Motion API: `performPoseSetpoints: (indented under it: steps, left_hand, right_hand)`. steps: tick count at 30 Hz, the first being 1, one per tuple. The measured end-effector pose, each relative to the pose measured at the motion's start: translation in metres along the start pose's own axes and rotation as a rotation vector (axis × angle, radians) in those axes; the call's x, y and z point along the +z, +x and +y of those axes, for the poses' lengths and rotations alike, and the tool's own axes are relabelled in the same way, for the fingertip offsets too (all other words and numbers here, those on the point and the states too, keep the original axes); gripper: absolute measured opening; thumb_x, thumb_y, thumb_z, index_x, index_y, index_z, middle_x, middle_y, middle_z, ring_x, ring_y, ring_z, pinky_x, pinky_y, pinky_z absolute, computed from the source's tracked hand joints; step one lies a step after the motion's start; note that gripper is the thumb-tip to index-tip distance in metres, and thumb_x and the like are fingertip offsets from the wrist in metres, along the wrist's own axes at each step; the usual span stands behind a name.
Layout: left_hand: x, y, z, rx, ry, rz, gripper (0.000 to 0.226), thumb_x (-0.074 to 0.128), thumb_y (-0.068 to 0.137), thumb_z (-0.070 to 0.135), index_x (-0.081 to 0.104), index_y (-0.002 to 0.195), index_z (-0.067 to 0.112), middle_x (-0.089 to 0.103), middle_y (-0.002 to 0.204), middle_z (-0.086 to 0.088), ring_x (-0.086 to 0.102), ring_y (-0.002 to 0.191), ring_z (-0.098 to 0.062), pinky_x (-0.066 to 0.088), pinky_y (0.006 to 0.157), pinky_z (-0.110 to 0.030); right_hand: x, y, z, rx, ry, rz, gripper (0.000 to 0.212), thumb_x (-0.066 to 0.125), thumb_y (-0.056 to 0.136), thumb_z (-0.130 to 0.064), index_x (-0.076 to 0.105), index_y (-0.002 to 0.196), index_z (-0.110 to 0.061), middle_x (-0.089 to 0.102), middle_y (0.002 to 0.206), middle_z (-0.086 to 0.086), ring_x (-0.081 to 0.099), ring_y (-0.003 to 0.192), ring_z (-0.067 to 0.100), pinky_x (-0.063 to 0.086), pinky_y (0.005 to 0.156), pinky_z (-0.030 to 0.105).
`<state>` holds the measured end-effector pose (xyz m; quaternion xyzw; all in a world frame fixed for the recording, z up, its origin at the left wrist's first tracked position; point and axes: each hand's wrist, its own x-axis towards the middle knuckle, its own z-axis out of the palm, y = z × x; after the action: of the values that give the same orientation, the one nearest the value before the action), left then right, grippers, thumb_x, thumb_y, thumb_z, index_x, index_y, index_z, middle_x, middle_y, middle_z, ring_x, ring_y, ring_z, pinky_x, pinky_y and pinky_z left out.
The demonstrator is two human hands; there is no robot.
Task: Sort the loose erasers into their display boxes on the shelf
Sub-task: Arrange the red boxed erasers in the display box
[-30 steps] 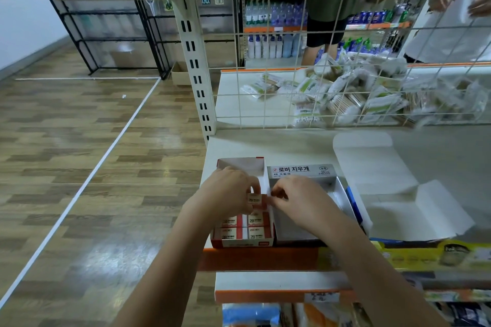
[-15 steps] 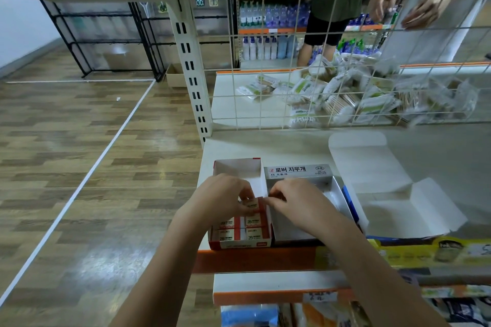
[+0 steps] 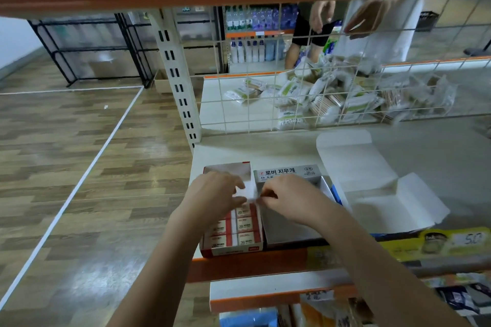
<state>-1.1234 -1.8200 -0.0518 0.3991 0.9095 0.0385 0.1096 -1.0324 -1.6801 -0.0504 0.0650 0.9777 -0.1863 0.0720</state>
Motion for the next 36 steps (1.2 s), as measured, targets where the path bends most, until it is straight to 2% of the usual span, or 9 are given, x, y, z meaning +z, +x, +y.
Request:
performPoseSetpoints:
  steps: [3,6,9,18,21,26,30,33,36]
  left_hand:
    - [-0.019,0.009,0.015,0.043,0.037,0.139,0.033,0.049,0.092,0.044,0.054,0.123,0.031,0.061,0.117,0.008,0.054,0.108,-0.013,0.046,0.093,-0.033]
    - [-0.038,0.027,0.044,0.128,0.075,0.22,0.038,0.046,0.093,0.044,0.049,0.129,0.03,0.056,0.125,0.006,0.048,0.117,-0.017,0.041,0.093,-0.032]
    - [-0.046,0.051,0.089,0.235,0.131,0.237,0.043,0.047,0.093,0.044,0.044,0.133,0.028,0.051,0.13,0.002,0.044,0.122,-0.021,0.038,0.096,-0.035]
    - [-0.034,0.131,0.273,0.461,0.18,0.173,0.055,0.047,0.092,0.047,0.037,0.14,0.022,0.042,0.139,-0.006,0.037,0.127,-0.027,0.033,0.1,-0.041]
    - [-0.025,0.151,0.336,0.519,0.154,0.134,0.054,0.048,0.091,0.046,0.039,0.138,0.021,0.041,0.14,-0.006,0.036,0.128,-0.028,0.029,0.103,-0.041]
    - [-0.006,0.182,0.436,0.587,0.105,0.121,0.053,0.052,0.09,0.044,0.041,0.136,0.019,0.04,0.14,-0.009,0.037,0.127,-0.03,0.033,0.102,-0.042]
    - [0.008,0.211,0.494,0.598,0.103,0.129,0.051,0.052,0.09,0.041,0.042,0.135,0.021,0.042,0.139,-0.011,0.041,0.125,-0.032,0.038,0.098,-0.043]
    - [0.016,0.234,0.525,0.584,0.092,0.125,0.044,0.052,0.088,0.039,0.049,0.128,0.019,0.051,0.13,-0.012,0.049,0.117,-0.033,0.042,0.091,-0.04]
    - [0.02,0.252,0.545,0.567,0.108,0.136,0.041,0.054,0.085,0.032,0.052,0.124,0.018,0.055,0.126,-0.01,0.054,0.113,-0.032,0.044,0.086,-0.037]
  right_hand:
    - [-0.023,0.001,0.012,-0.036,-0.047,0.066,0.022,0.051,0.093,-0.031,0.063,0.103,-0.016,0.061,0.104,0.002,0.057,0.092,0.018,0.047,0.078,0.032]
    - [-0.049,-0.005,0.035,-0.03,-0.091,0.151,0.037,0.056,0.091,-0.031,0.052,0.126,-0.02,0.052,0.126,0.0,0.049,0.114,0.017,0.041,0.092,0.032]
    - [-0.072,-0.022,0.074,0.029,-0.171,0.255,0.049,0.058,0.09,-0.03,0.042,0.135,-0.019,0.042,0.136,0.001,0.038,0.126,0.018,0.035,0.102,0.031]
    - [-0.109,-0.103,0.243,0.387,-0.275,0.306,0.055,0.054,0.091,-0.033,0.035,0.14,-0.018,0.035,0.143,0.004,0.034,0.129,0.024,0.033,0.106,0.036]
    - [-0.116,-0.133,0.295,0.456,-0.301,0.291,0.055,0.053,0.091,-0.033,0.034,0.14,-0.017,0.036,0.143,0.005,0.034,0.131,0.023,0.03,0.108,0.036]
    - [-0.131,-0.181,0.373,0.552,-0.276,0.299,0.055,0.056,0.088,-0.028,0.039,0.138,-0.016,0.035,0.145,0.008,0.033,0.134,0.025,0.028,0.11,0.035]
    - [-0.145,-0.209,0.426,0.538,-0.221,0.323,0.049,0.054,0.09,-0.024,0.043,0.137,-0.016,0.042,0.14,0.008,0.038,0.13,0.028,0.03,0.108,0.038]
    - [-0.158,-0.221,0.463,0.637,-0.277,0.307,0.053,0.053,0.091,-0.034,0.038,0.138,-0.015,0.036,0.146,0.009,0.029,0.137,0.024,0.026,0.111,0.037]
    - [-0.168,-0.23,0.49,0.649,-0.287,0.266,0.054,0.052,0.092,-0.023,0.033,0.141,-0.009,0.028,0.15,0.01,0.025,0.139,0.025,0.02,0.112,0.034]
